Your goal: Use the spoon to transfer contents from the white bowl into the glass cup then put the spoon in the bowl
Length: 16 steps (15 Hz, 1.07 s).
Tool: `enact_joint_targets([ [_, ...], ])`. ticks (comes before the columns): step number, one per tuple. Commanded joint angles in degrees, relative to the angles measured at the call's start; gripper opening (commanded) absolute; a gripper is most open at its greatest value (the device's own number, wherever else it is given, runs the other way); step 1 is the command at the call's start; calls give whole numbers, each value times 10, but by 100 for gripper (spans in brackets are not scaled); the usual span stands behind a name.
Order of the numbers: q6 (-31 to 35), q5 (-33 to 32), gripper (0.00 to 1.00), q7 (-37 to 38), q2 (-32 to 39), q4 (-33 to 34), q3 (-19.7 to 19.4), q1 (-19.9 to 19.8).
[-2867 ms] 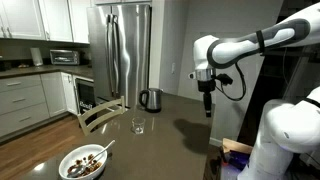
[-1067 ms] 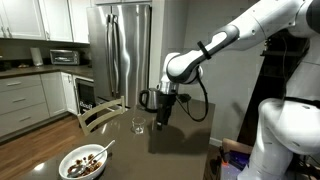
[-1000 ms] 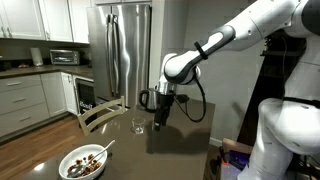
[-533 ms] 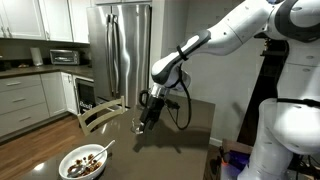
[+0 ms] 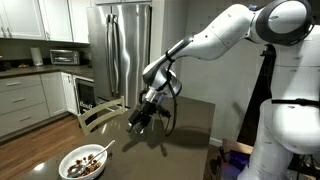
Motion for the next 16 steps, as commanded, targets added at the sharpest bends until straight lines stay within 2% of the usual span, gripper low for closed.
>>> enact_joint_targets([
  [1,41,34,100,-46,54,52,29,-6],
  [7,106,62,100,-55,128,130,66,-8],
  [14,127,161,100,-77,172,174,67,-9],
  [16,113,159,100,-70,174,172,62,-7],
])
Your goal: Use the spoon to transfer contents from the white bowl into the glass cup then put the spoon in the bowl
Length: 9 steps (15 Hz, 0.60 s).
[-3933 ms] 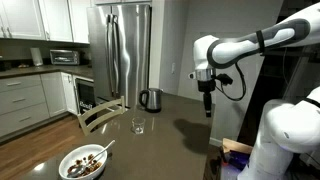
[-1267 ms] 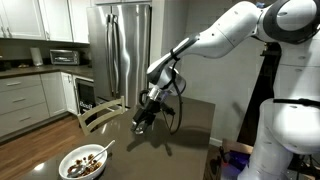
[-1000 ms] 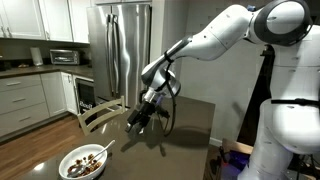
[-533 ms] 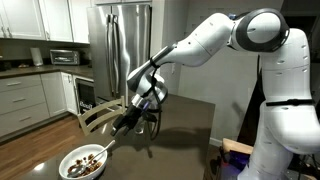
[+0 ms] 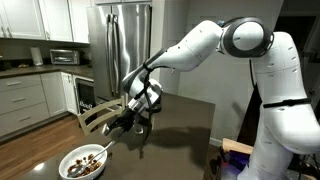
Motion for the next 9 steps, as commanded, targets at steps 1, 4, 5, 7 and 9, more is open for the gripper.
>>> enact_joint_targets([
  [1,0,4,100,0,3,1,0,0],
  [4,0,4,100,0,5,2,0,1],
  [5,6,9,100,-1,2,-2,1,3],
  [7,2,31,100,-11,1,-5,9,1],
  [9,3,53,100,-18,-2,-8,16,-1],
])
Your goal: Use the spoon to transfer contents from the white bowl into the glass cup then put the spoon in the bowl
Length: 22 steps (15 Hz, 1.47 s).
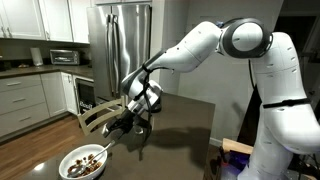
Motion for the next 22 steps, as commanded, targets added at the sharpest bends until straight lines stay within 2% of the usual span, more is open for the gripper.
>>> enact_joint_targets([
  [1,4,52,100,-22,-9,-9,14,-5],
  [10,-5,162,100,-54,-10,-14,31,-4],
  [17,-40,191,99,-62,-15,-33,46,-7],
  [19,-48,197,92,-66,-16,-38,46,-7],
  [20,-49,197,77,-66,-16,-40,46,-6],
  [21,-57,199,74,-62,-18,-42,22,15],
  [22,-58,197,71,-60,-19,-43,20,17],
])
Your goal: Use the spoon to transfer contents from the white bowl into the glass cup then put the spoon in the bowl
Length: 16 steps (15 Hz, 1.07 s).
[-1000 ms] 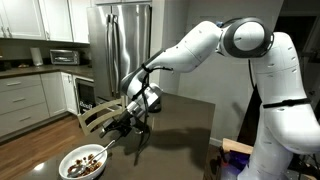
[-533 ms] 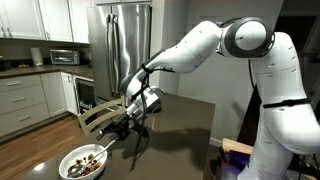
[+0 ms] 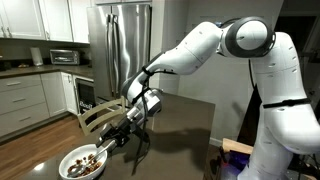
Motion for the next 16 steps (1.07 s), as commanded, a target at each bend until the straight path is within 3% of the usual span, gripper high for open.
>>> enact_joint_targets([
  [1,-17,20,69,-19,-18,-20,-23,19],
  [2,-16,18,59,-17,-19,-22,-26,22],
  [6,-7,8,72,-9,-21,-25,-37,34],
  [12,2,3,55,-5,-29,-30,-45,41],
  [13,3,3,46,-5,-31,-31,-46,41],
  [16,8,1,49,-3,-37,-37,-48,44],
])
